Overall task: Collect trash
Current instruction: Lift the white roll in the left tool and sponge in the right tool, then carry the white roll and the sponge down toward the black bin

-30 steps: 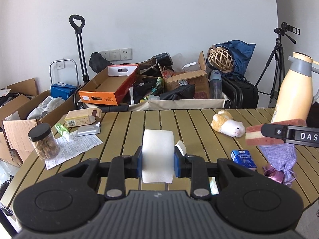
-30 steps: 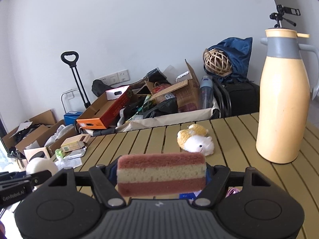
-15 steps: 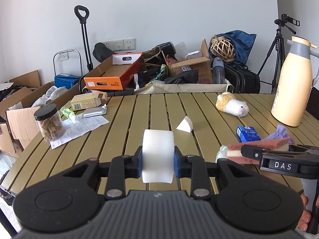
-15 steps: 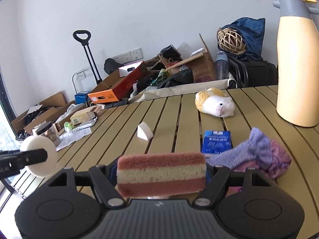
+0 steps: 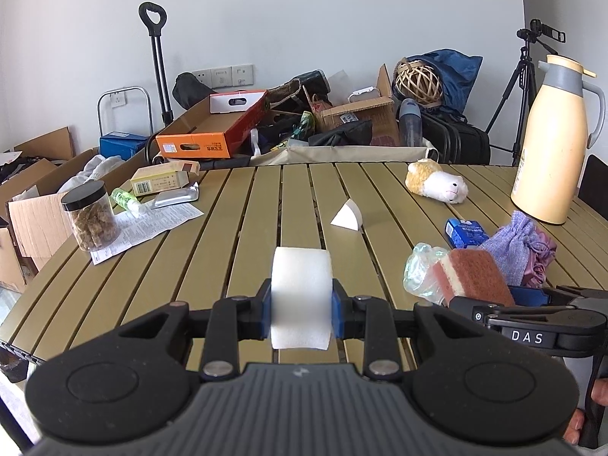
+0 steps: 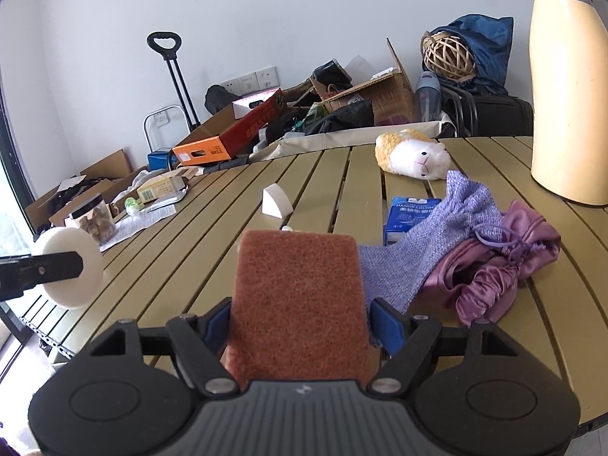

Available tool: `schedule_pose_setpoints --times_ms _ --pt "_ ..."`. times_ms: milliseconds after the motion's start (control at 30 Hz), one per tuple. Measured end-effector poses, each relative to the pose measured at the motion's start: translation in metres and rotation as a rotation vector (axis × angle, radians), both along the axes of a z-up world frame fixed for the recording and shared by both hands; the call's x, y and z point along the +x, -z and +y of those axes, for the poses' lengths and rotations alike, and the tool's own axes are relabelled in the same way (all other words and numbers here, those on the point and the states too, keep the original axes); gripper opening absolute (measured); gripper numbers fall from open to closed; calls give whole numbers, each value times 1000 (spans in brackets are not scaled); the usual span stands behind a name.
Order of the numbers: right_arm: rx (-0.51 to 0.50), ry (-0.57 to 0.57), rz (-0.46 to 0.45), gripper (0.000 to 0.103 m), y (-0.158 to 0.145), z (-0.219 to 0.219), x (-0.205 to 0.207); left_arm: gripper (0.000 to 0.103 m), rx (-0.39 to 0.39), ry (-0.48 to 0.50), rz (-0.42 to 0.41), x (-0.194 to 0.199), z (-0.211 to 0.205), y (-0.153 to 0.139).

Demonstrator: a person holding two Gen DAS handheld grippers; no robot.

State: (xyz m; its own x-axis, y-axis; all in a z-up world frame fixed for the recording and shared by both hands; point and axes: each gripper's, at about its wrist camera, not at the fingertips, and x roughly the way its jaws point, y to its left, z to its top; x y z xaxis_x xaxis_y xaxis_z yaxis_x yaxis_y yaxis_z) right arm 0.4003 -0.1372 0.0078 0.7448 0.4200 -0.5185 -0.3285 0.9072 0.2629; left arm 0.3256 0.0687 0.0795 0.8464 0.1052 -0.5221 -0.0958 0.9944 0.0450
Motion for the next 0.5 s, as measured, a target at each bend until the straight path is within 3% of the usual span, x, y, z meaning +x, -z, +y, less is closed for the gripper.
schedule_pose_setpoints --times_ms 267,500 --pt "-19 3 -35 85 -5 8 1 29 -6 -2 7 0 2 5" --pt "-46 6 -50 85 -8 17 3 29 -10 -5 12 -1 5 8"
